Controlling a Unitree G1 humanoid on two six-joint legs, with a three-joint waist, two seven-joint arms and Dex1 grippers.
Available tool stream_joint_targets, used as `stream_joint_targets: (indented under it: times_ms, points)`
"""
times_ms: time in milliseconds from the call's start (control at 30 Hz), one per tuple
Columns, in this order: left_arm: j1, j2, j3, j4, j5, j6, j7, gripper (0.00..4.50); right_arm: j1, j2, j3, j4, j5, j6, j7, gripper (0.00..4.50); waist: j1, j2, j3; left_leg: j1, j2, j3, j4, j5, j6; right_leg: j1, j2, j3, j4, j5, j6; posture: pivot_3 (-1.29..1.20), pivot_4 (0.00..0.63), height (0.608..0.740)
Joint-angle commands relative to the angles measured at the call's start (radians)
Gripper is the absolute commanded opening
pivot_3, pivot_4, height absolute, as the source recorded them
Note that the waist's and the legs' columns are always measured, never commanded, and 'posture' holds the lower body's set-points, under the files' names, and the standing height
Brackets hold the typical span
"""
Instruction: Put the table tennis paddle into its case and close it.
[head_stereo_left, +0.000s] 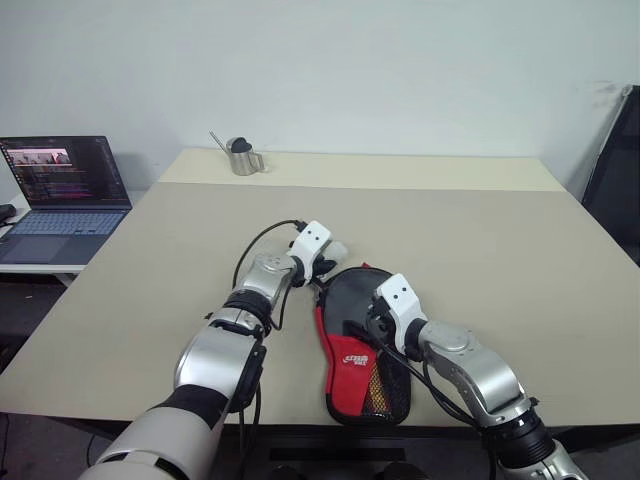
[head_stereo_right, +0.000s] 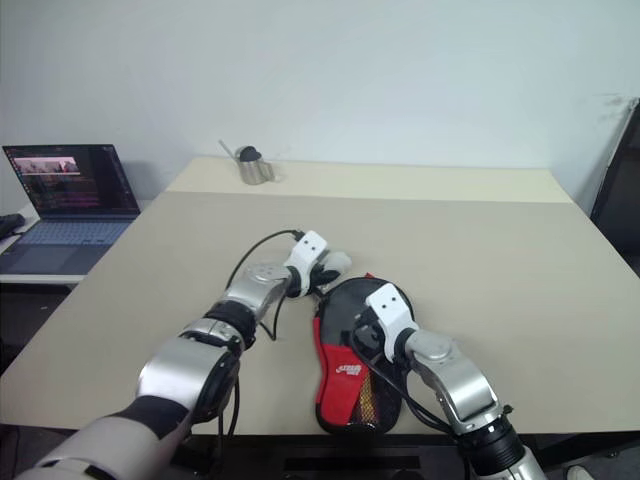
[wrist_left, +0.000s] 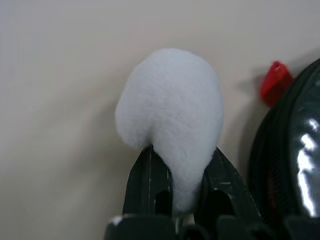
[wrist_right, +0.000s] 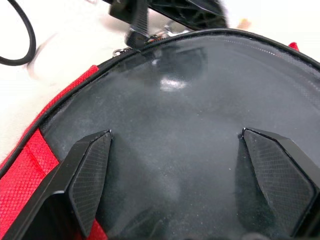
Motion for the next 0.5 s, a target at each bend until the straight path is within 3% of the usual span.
stream_joint_targets:
  times_ms: [33,500]
  points:
    - [-0.066,-0.029,-0.012,0.011,0.034,-0.054,0.049,0.21,0.036,0.003,0.013,0.050,-0.010,0.050,-0.007,4.50,-0.001,0.000,0.000,0.000,0.000,0.000,0.000,0.000,0.000,0.000,0.000,0.000,0.000,0.000,0.000,0.00,0.150,0.740]
    - [-0.149,-0.119,-0.026,0.068,0.146,-0.104,0.262,0.21,0.075,0.044,0.020,0.005,-0.004,0.096,-0.042,4.50,0.001,0.000,0.000,0.000,0.000,0.000,0.000,0.000,0.000,0.000,0.000,0.000,0.000,0.000,0.001,0.00,0.150,0.740]
